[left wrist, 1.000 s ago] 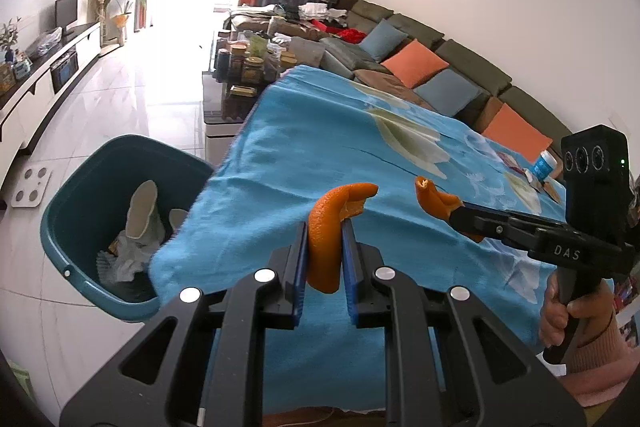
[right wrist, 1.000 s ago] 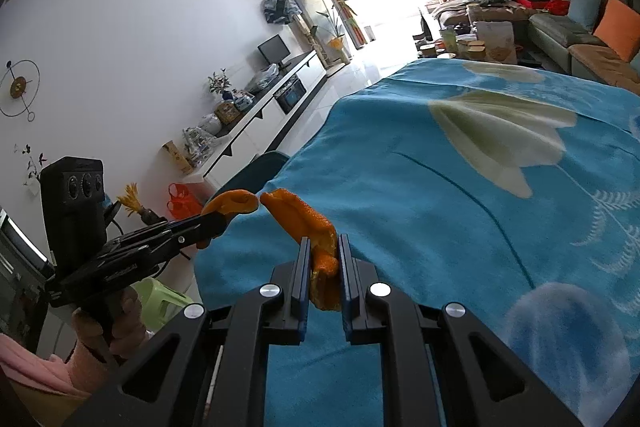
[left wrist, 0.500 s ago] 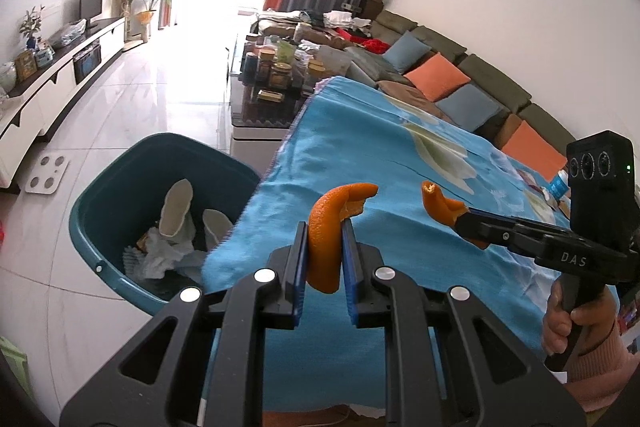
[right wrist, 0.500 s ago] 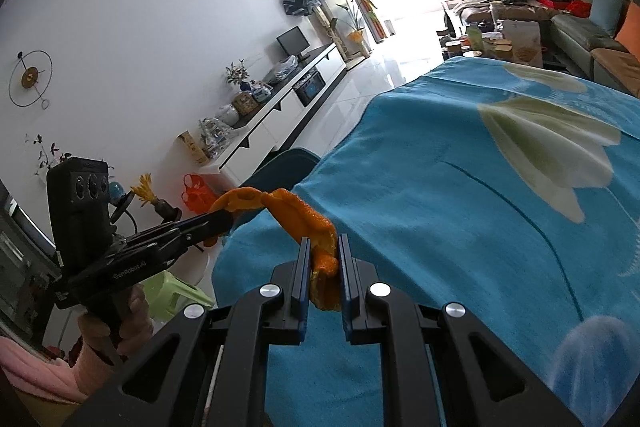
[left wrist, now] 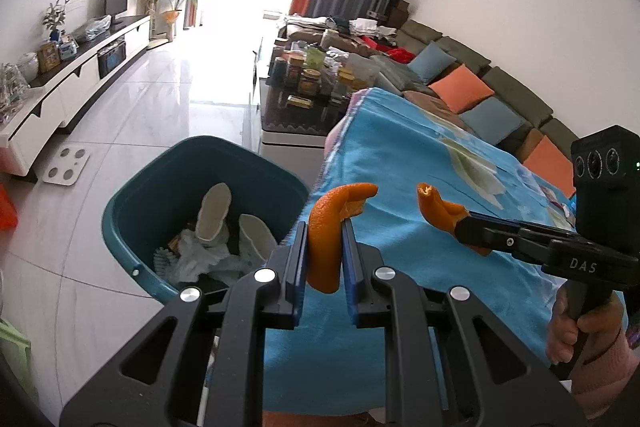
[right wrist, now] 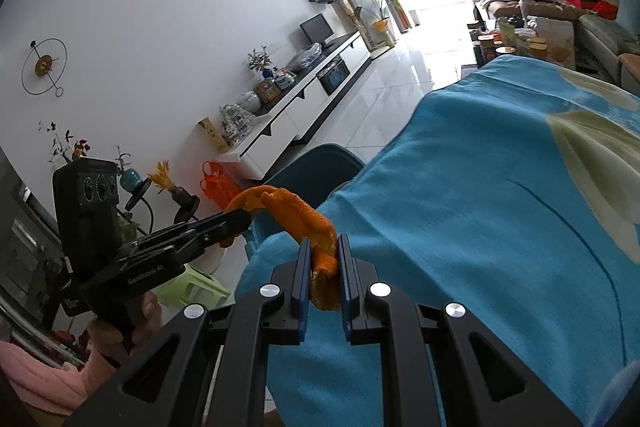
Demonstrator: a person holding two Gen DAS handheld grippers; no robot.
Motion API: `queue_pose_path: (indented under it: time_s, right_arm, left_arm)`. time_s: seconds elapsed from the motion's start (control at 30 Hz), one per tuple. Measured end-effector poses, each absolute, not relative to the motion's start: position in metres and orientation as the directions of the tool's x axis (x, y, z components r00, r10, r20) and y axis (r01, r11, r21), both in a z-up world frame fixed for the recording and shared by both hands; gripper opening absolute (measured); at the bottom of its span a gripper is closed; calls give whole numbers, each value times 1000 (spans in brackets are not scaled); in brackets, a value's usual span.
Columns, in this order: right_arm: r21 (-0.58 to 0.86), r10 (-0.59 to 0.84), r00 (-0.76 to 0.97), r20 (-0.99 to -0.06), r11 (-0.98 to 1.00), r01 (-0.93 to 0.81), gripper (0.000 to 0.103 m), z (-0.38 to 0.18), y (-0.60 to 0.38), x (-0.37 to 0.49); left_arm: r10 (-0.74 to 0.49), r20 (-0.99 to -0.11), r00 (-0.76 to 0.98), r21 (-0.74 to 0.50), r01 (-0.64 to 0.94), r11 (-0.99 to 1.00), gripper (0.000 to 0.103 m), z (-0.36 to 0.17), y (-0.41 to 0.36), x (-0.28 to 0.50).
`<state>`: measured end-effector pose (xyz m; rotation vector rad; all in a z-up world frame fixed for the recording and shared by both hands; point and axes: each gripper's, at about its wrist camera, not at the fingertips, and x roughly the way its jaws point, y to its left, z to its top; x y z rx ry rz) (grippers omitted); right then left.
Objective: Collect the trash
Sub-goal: 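Carry both orange peels over the teal bin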
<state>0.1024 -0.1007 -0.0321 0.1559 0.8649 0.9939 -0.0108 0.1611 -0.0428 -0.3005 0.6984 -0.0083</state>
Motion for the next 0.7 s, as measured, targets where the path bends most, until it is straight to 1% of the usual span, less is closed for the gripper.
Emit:
queue_pose_path:
  time_s: [0.7]
  right_arm:
    - [483, 770, 176, -613, 541, -689, 11, -38, -26, 121]
  left_arm:
    - [12, -668, 744, -253, -242, 937, 16, -62, 208, -3]
